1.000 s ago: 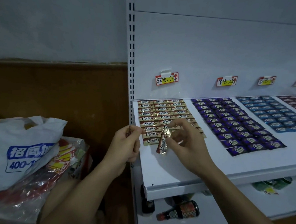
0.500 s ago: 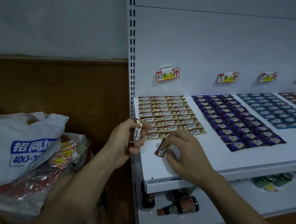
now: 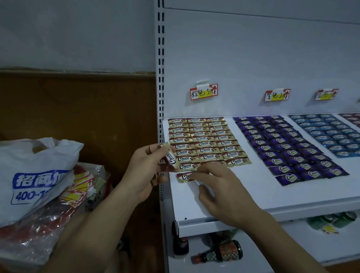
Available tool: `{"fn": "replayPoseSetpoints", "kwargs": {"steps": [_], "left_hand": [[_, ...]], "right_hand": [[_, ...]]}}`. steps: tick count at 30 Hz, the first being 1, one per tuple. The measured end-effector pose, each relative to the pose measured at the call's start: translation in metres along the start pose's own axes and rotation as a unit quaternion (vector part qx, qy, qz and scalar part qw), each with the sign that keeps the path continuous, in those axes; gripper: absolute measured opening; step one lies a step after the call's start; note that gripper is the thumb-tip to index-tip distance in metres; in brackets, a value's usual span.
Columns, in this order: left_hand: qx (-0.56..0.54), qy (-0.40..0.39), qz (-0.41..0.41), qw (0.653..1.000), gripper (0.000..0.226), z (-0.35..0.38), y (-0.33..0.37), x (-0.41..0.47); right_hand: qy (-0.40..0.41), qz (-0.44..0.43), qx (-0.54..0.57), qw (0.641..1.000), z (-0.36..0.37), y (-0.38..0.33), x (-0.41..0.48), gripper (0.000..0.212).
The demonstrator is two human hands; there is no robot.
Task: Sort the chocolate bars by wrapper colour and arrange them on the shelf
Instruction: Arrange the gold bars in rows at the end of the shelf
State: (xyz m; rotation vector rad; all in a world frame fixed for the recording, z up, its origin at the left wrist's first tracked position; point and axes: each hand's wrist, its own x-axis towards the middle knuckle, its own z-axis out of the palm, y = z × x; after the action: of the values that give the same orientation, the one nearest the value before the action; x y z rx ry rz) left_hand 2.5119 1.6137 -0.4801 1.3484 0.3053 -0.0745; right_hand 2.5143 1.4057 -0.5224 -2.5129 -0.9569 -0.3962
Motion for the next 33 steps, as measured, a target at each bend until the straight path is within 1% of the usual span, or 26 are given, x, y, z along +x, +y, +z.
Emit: {"fn": "replayPoseSetpoints", "kwargs": {"steps": [4,9,10,12,14,15,16,18,20,21,22,23,25,26,27,29,33], "left_hand": [[0.055,-0.003,0.04,0.998,0.018,-0.005,-0.007,0.004],[0.074,0.0,0.058,0.996,0.015,-0.008,-0.012,0.008],[0.074,-0.003,0.058,0.996,0.016,-0.008,-0.013,0.008],[0.06,-0.015,0.052,0.997,0.019,-0.007,-0.014,0.008],[0.046,-0.033,0.046,0.997,0.018,-0.004,-0.015,0.008],[0.05,-0.04,0.048,0.997,0.016,-0.002,-0.015,0.007],[0.066,-0.044,0.056,0.995,0.014,0.002,-0.015,0.007],[0.105,-0.059,0.082,0.989,0.01,0.009,-0.015,0.005],[0.132,-0.071,0.108,0.983,0.007,0.016,-0.016,0.006],[0.156,-0.062,0.131,0.977,0.009,0.017,-0.017,0.007],[0.203,-0.041,0.165,0.964,0.012,0.017,-0.02,0.008],[0.275,-0.011,0.212,0.938,0.014,0.017,-0.023,0.008],[0.432,0.04,0.31,0.846,0.017,0.017,-0.036,0.003],[0.483,0.048,0.339,0.806,0.02,0.019,-0.043,-0.001],[0.511,0.045,0.352,0.783,0.02,0.022,-0.05,-0.005],[0.533,0.036,0.358,0.766,0.019,0.029,-0.059,-0.01],[0.55,0.038,0.357,0.754,0.023,0.032,-0.059,-0.009]], "right_hand": [[-0.002,-0.005,-0.01,1.0,0.001,0.001,0.001,0.037],[0.0,-0.012,-0.016,1.0,0.003,0.002,0.0,0.038],[0.01,-0.005,-0.001,1.0,0.002,0.002,0.0,0.038],[0.056,0.046,0.089,0.993,-0.002,-0.001,0.001,0.034],[0.124,0.096,0.19,0.969,-0.009,-0.005,0.007,0.022],[0.145,0.111,0.224,0.957,-0.013,-0.006,0.012,0.019],[0.15,0.12,0.248,0.95,-0.016,-0.007,0.017,0.019],[0.131,0.114,0.263,0.949,-0.023,-0.009,0.026,0.023],[0.105,0.101,0.231,0.962,-0.029,-0.006,0.031,0.024],[0.095,0.102,0.213,0.967,-0.032,-0.004,0.033,0.025],[0.09,0.112,0.204,0.968,-0.035,-0.001,0.033,0.027],[0.088,0.13,0.202,0.967,-0.038,0.004,0.031,0.029],[0.095,0.174,0.211,0.957,-0.041,0.014,0.025,0.032],[0.104,0.193,0.218,0.951,-0.042,0.018,0.02,0.032],[0.112,0.208,0.222,0.946,-0.042,0.022,0.015,0.031],[0.123,0.226,0.202,0.945,-0.039,0.026,0.007,0.026],[0.141,0.26,0.088,0.951,-0.029,0.026,-0.007,0.02]]}}
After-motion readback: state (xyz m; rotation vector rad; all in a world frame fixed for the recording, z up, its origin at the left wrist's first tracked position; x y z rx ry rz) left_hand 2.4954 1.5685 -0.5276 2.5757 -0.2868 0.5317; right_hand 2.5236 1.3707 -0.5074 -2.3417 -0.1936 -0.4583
